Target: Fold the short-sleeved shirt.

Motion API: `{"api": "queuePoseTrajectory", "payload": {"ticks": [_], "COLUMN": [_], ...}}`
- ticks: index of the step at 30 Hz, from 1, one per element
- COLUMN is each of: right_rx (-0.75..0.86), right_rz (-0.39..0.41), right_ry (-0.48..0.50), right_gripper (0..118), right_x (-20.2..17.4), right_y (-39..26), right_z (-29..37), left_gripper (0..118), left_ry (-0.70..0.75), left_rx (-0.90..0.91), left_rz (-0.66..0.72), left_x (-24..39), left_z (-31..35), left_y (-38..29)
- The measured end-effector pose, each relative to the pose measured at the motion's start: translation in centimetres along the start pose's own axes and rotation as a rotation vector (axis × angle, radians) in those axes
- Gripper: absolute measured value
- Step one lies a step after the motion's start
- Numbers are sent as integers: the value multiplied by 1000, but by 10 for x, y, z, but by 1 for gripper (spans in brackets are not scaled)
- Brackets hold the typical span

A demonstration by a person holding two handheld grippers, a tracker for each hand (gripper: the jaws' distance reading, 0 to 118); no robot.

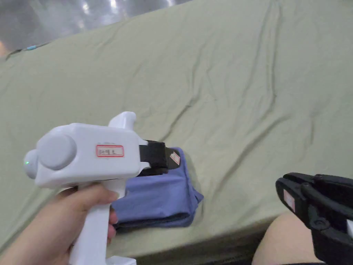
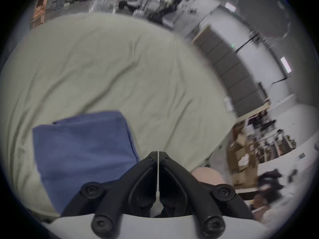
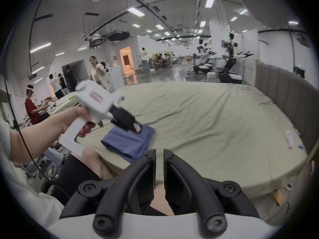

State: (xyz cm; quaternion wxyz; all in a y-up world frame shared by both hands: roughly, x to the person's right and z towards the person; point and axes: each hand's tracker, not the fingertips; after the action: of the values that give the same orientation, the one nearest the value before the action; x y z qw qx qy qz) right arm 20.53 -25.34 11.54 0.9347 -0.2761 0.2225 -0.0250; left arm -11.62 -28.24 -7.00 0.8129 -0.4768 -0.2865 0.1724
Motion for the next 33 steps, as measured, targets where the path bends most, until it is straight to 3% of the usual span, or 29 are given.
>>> {"api": "queuePoseTrajectory", "payload": {"ticks": [3, 5, 9, 12, 14, 16, 19, 21, 22, 23, 24, 25, 26, 28, 29, 33], "right_rx": [-51, -101, -239, -338, -409, -466, -414, -424, -421, -421, -423, -424, -422, -409, -400, -399], "right_rz": [-69, -110, -110, -149, -124, -75, -110, -23, 29, 42, 15, -5, -23, -31, -45, -108], "right_ry": [144, 178, 101, 73, 37, -30, -8, -35, -39, -46, -46, -52, -53, -45, -41, -37], "right_gripper": [12, 12, 12, 12, 12, 12, 11, 11, 11, 11, 11, 11, 11, 11, 11, 11], "right_x": [-15, -23, -31, -29, -23, -20, -20, -29, -32, -33, -33, -33, -32, -30, -28, -25], "right_y": [13, 19, 25, 19, 6, -11, -11, -10, -11, -11, -10, -11, -11, -15, -16, -14], "right_z": [-59, -110, -211, -254, -277, -293, -285, -283, -284, -285, -285, -285, -285, -283, -282, -283], "left_gripper": [2, 2, 2, 2, 1, 1, 1, 1, 4, 25, 81, 113, 118, 118, 118, 118], "left_ry": [-65, -57, -54, -64, -106, -139, -230, -350, -371, -340, -321, -341, -427, -543, -567, -522], "left_rx": [168, 226, 238, 203, 158, 136, 134, 101, 82, 80, 84, 68, 23, -28, -112, -237], "left_rz": [63, 104, 188, 215, 238, 270, 355, 426, 442, 428, 406, 390, 385, 425, 378, 292], "left_x": [-29, -53, -126, -170, -198, -218, -251, -267, -275, -278, -281, -284, -286, -278, -273, -243], "left_z": [74, 108, 130, 126, 114, 104, 86, 68, 58, 50, 41, 29, 14, -2, -11, -41], "left_y": [-15, -31, -52, -65, -70, -71, -67, -66, -65, -61, -60, -58, -55, -52, -44, -19]}}
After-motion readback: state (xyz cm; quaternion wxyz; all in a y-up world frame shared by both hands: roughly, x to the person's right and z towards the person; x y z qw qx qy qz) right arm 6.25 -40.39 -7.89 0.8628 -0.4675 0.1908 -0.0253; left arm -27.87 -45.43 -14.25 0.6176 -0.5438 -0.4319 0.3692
